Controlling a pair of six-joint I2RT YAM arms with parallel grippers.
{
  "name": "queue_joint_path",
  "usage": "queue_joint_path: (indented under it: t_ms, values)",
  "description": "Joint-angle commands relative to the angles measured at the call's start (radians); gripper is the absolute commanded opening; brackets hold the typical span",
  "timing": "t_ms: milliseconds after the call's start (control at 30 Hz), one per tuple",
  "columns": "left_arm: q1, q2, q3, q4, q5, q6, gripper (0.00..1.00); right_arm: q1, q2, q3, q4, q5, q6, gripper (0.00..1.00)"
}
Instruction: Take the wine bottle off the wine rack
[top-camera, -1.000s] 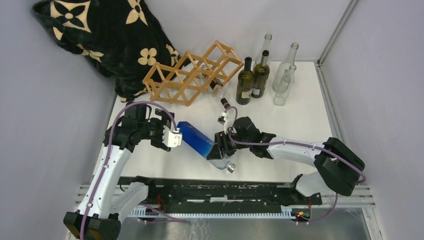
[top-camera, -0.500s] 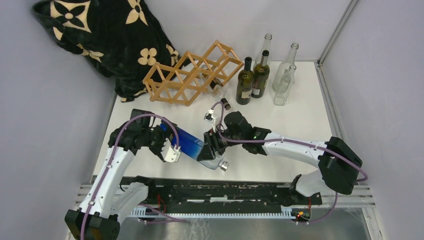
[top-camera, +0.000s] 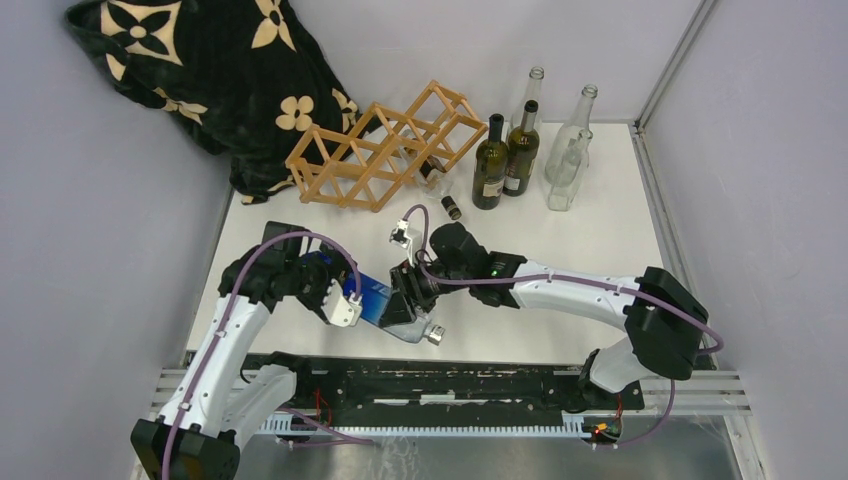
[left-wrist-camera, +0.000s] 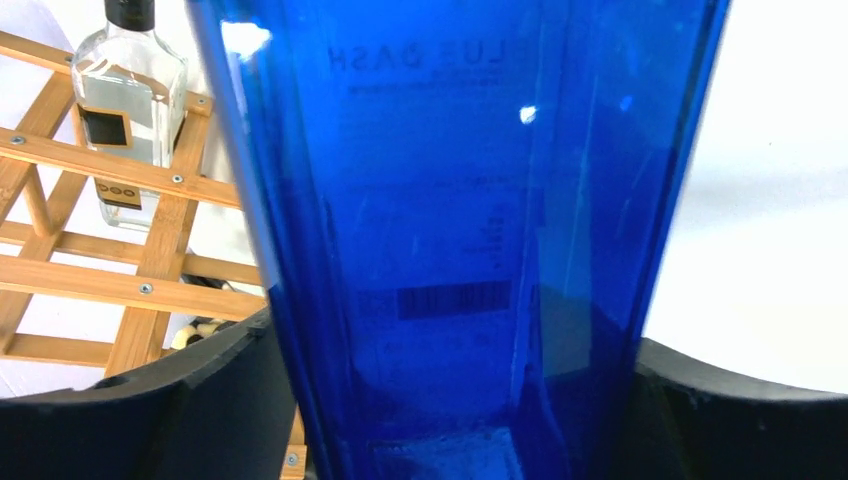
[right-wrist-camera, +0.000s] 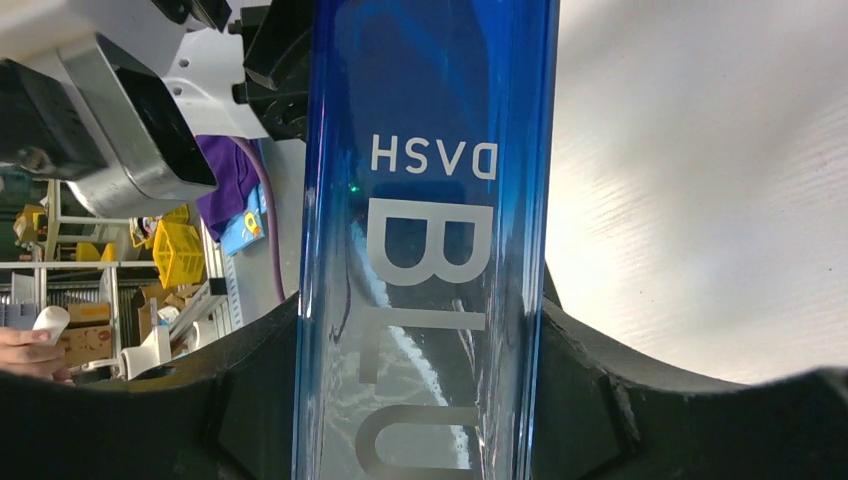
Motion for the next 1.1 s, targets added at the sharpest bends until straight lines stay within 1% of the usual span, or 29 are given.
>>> queue_joint_path:
  t_ms: [0, 133, 167, 200, 233, 267, 300, 333, 367, 400, 467, 533, 600, 700, 833, 967, 1067]
  values:
    - [-0.008, -0.008, 0.004, 0.055, 0.016, 0.017, 0.83, 0.021, -0.025, 0.107, 0.246, -0.070, -0.003, 0.00]
    - [-0.009, -0.006, 0.004, 0.055, 0.017, 0.023, 0.74, 0.021, -0.020, 0.104, 0.279, -0.078, 0.014, 0.00]
    - [-0.011, -0.004, 0.002, 0.054, 0.015, 0.027, 0.67, 0.021, -0.018, 0.104, 0.288, -0.084, 0.021, 0.00]
    - [-0.012, -0.003, -0.001, 0.054, 0.011, 0.032, 0.57, 0.021, -0.016, 0.104, 0.303, -0.092, 0.029, 0.00]
    - [-0.014, -0.003, -0.004, 0.055, 0.005, 0.042, 0.45, 0.021, -0.014, 0.102, 0.313, -0.099, 0.037, 0.01]
    - [-0.015, -0.004, -0.008, 0.057, 0.003, 0.049, 0.31, 0.021, -0.014, 0.103, 0.321, -0.105, 0.042, 0.04]
    - [-0.015, -0.008, -0.011, 0.063, 0.003, 0.049, 0.20, 0.021, -0.014, 0.102, 0.322, -0.108, 0.042, 0.10]
    - [-0.015, -0.011, -0.014, 0.074, 0.004, 0.047, 0.11, 0.021, -0.016, 0.098, 0.323, -0.109, 0.042, 0.20]
    - [-0.015, -0.015, -0.018, 0.087, 0.004, 0.044, 0.05, 0.021, -0.017, 0.096, 0.322, -0.109, 0.043, 0.33]
    - [-0.015, -0.016, -0.017, 0.100, 0.004, 0.036, 0.02, 0.020, -0.019, 0.090, 0.322, -0.109, 0.043, 0.45]
    - [-0.015, -0.017, -0.015, 0.130, 0.003, 0.006, 0.02, 0.019, -0.028, 0.077, 0.317, -0.108, 0.037, 0.64]
    - [-0.015, -0.012, 0.002, 0.172, 0.004, -0.059, 0.02, 0.018, -0.040, 0.065, 0.305, -0.104, 0.029, 0.77]
    - [-0.015, -0.001, 0.026, 0.219, -0.001, -0.136, 0.02, 0.014, -0.054, 0.040, 0.309, -0.110, 0.030, 0.88]
    - [-0.015, 0.009, 0.067, 0.296, -0.008, -0.242, 0.02, -0.003, -0.079, 0.002, 0.318, -0.130, 0.034, 0.98]
    - [-0.015, 0.017, 0.135, 0.323, 0.022, -0.332, 0.02, -0.049, -0.119, -0.049, 0.383, -0.161, 0.075, 0.98]
    - [-0.015, -0.004, 0.152, 0.318, 0.051, -0.330, 0.02, -0.110, -0.171, -0.053, 0.408, -0.181, 0.095, 0.98]
    - [-0.015, -0.019, 0.148, 0.319, 0.032, -0.332, 0.02, -0.155, -0.223, -0.050, 0.411, -0.199, 0.089, 0.98]
